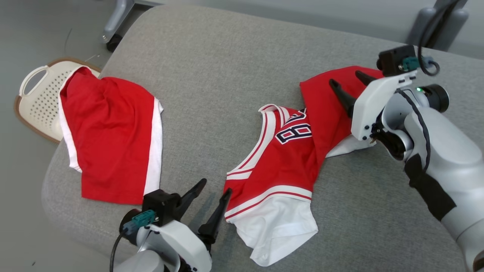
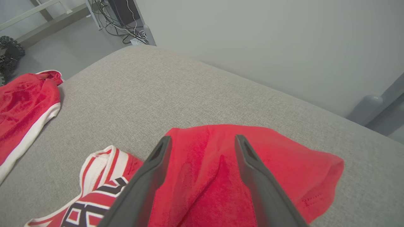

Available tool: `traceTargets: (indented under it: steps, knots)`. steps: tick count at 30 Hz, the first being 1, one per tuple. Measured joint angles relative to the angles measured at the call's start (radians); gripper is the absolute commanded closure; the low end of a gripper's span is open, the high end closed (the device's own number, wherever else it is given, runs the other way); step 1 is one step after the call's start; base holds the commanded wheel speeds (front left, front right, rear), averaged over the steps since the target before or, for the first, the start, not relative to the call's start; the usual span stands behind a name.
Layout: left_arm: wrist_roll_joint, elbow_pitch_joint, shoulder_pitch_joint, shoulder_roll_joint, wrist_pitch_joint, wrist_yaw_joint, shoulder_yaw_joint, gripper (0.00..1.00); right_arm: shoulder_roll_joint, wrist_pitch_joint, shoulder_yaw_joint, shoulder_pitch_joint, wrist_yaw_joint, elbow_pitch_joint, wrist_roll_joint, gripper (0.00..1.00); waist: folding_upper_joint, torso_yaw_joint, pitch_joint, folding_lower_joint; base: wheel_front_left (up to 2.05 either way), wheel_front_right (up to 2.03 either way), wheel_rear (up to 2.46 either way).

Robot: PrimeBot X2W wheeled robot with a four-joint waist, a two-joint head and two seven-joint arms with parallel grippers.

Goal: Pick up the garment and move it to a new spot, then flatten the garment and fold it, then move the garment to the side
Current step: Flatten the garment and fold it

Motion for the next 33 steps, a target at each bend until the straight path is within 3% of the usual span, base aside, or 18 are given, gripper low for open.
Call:
traceTargets:
  steps: [9,15,23,27,28,29,31,33]
  knots:
    - [0.002,0.071,-0.039,-0.089,-0.018,-0.049,-0.009,0.0,-0.013,0.159,0.161,-0.182,0.0,0.112,0.042,0.0,0.0,0.094,0.064,0.0,0.0,0.0,0.0]
    - [0.0,0.123,-0.038,-0.125,-0.028,-0.075,-0.007,0.0,0.007,0.335,0.246,-0.234,0.001,0.225,0.05,0.0,0.0,0.162,0.085,0.0,0.0,0.0,0.0]
    - [0.001,0.154,-0.036,-0.141,-0.033,-0.088,-0.001,0.0,0.033,0.52,0.262,-0.28,0.001,0.355,0.044,0.0,0.0,0.195,0.089,0.0,0.0,0.0,0.0]
    - [0.002,0.159,-0.035,-0.142,-0.036,-0.089,0.005,0.0,0.031,0.528,0.235,-0.287,0.001,0.366,0.022,0.0,0.0,0.19,0.089,0.0,0.0,0.0,0.0]
    - [0.002,0.16,-0.035,-0.141,-0.036,-0.089,0.007,0.0,0.032,0.522,0.231,-0.288,0.001,0.367,0.016,0.1,0.0,0.187,0.09,0.0,0.0,0.0,0.0]
    - [0.002,0.161,-0.035,-0.141,-0.036,-0.089,0.007,0.0,0.034,0.521,0.227,-0.287,0.001,0.367,0.01,0.51,0.0,0.183,0.09,0.0,0.0,0.0,0.0]
    - [0.003,0.162,-0.035,-0.14,-0.036,-0.092,0.007,0.0,0.035,0.507,0.212,-0.287,0.001,0.368,0.008,1.0,0.0,0.175,0.09,0.0,0.0,0.0,0.0]
    - [0.005,0.163,-0.035,-0.14,-0.036,-0.092,0.008,0.0,0.032,0.469,0.202,-0.287,0.001,0.369,0.001,1.0,0.0,0.166,0.09,0.0,0.0,0.0,0.0]
